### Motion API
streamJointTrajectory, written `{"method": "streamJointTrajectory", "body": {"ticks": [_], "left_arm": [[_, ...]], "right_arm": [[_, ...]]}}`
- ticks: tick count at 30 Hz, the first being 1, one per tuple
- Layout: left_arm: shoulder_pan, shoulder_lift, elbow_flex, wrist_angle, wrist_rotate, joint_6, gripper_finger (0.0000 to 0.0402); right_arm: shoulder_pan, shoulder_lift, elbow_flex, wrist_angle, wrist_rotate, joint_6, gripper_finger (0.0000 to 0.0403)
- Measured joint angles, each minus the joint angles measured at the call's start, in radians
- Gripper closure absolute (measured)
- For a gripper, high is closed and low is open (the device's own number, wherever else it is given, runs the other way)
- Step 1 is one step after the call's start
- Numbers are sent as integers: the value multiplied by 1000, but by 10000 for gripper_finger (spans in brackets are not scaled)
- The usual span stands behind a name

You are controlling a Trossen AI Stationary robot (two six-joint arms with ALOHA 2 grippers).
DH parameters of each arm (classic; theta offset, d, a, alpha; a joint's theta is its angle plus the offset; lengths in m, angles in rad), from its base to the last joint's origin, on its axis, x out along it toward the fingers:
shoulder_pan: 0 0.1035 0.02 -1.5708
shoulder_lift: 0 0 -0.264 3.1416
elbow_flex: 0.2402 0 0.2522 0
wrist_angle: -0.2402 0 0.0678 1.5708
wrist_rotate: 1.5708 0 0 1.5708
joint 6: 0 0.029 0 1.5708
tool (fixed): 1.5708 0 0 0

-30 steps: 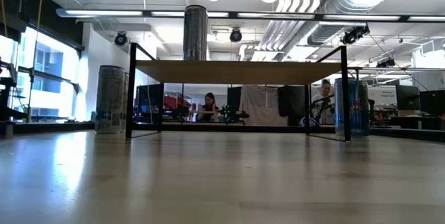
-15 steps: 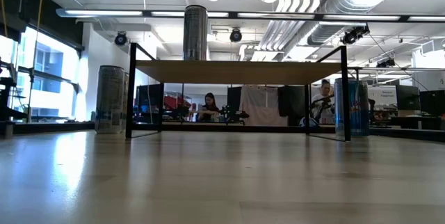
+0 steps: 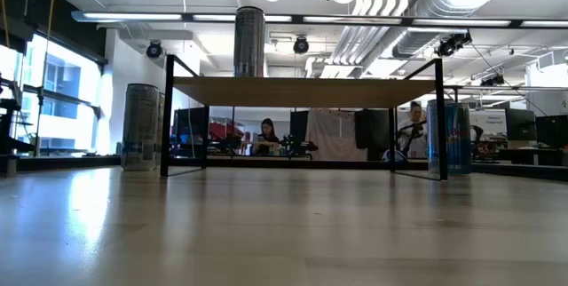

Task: Place canned beverage on shelf
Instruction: Put the right white pink soda can on the shelf

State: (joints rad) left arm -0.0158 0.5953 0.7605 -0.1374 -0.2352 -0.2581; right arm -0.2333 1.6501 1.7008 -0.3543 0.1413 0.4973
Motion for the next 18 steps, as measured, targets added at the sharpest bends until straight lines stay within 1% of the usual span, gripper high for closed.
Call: {"method": "streamJointTrajectory", "body": {"ticks": [8, 15, 18], "left_arm": [[0, 0, 0, 0, 0, 0, 399], [0, 0, 0, 11, -2, -1, 399], [0, 0, 0, 10, -3, -2, 399]], "right_arm": [[0, 0, 0, 0, 0, 4, 111], [0, 0, 0, 7, 16, 112, 111], [0, 12, 0, 58, 20, 129, 111]]}}
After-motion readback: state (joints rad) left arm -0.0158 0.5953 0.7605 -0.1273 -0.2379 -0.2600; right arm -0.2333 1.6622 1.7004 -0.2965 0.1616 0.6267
